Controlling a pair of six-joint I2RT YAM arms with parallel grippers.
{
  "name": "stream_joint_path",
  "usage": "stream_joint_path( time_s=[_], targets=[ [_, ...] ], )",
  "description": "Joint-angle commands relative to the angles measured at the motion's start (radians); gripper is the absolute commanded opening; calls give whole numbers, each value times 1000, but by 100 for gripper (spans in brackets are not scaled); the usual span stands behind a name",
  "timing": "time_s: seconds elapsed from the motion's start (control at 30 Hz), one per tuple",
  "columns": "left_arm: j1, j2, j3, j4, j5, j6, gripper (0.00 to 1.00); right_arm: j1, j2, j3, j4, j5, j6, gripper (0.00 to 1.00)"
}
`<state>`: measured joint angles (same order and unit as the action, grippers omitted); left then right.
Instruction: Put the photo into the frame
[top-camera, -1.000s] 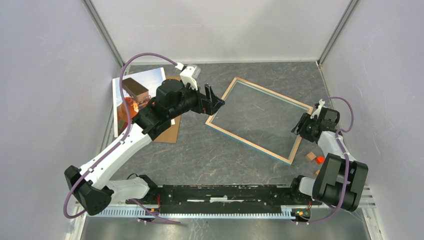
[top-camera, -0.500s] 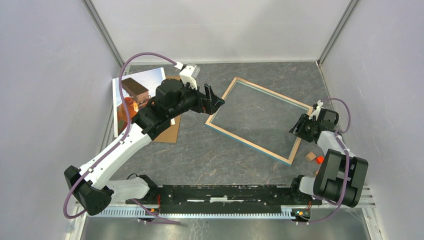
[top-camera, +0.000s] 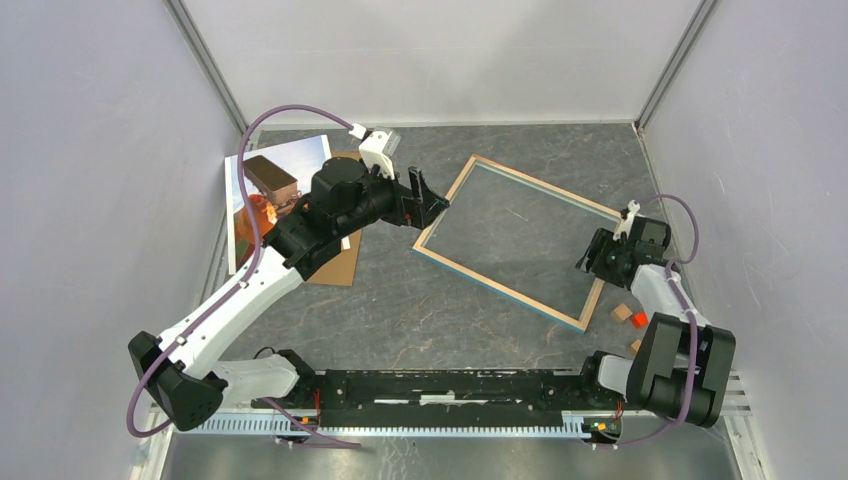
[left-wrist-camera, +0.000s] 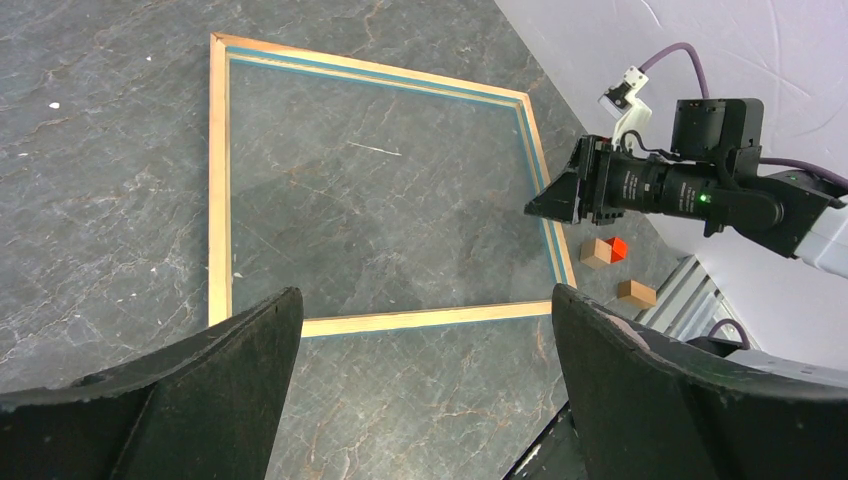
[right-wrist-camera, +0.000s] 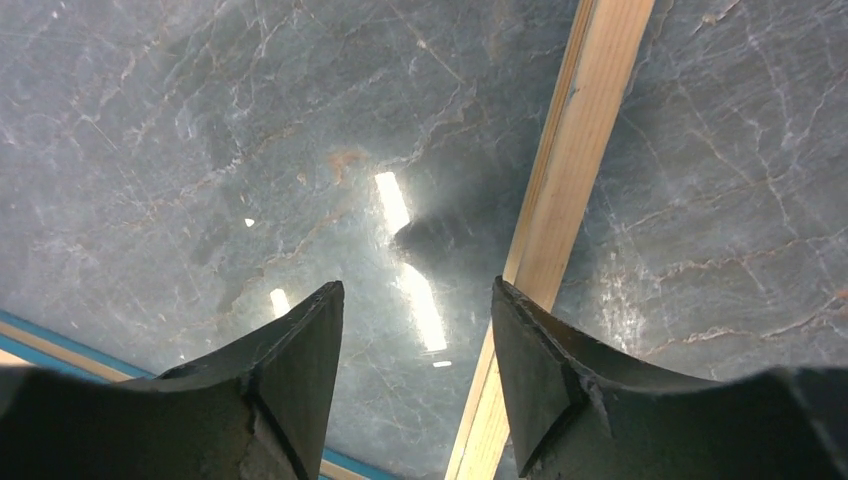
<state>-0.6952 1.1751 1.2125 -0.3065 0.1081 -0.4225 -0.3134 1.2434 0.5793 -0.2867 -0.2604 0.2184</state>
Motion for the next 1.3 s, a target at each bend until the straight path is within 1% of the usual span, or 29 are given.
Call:
stream_joint_path(
  time_s=[0.0, 0.07, 0.2, 0.37, 0.5, 0.6, 0.67, 0.73, 0.8, 0.93, 1.1, 1.17, 1.27],
  targets=[
    [6, -27, 39, 18, 7, -18, 100, 54, -46, 25, -81, 140, -16, 65],
    [8, -26, 39, 18, 8, -19, 100, 63, -43, 13, -81, 172, -14, 66],
    [8, -32, 36, 21, 5, -19, 100, 82, -14, -1, -48, 182, -2, 68],
    [9, -36, 36, 22, 1, -15, 100, 125, 30, 25, -46, 216, 8, 71],
    [10, -43, 36, 22, -3, -12, 100, 136, 57, 58, -69, 210, 6, 71],
    [10, -44, 36, 21, -8, -8, 100, 139, -1, 112, -113, 196, 6, 71],
    [11, -41, 37, 20, -7, -9, 100, 145, -52, 190, -171, 189, 3, 73],
    [13, -39, 38, 19, 0, -12, 100, 162, -93, 262, -211, 186, -4, 75],
    [16, -37, 38, 20, 0, -13, 100, 187, -128, 296, -215, 156, -8, 79],
    [19, -31, 34, 21, -17, -2, 100, 240, -152, 255, -133, 5, -5, 80],
    [19, -21, 32, 9, -69, 25, 100, 308, -194, 143, 19, -98, 66, 83],
    [19, -10, 32, 5, -79, 31, 100, 382, -200, 88, 98, -138, 113, 83],
    [20, 8, 30, 5, -91, 36, 100, 487, -178, 17, 204, -155, 154, 83]
  ],
)
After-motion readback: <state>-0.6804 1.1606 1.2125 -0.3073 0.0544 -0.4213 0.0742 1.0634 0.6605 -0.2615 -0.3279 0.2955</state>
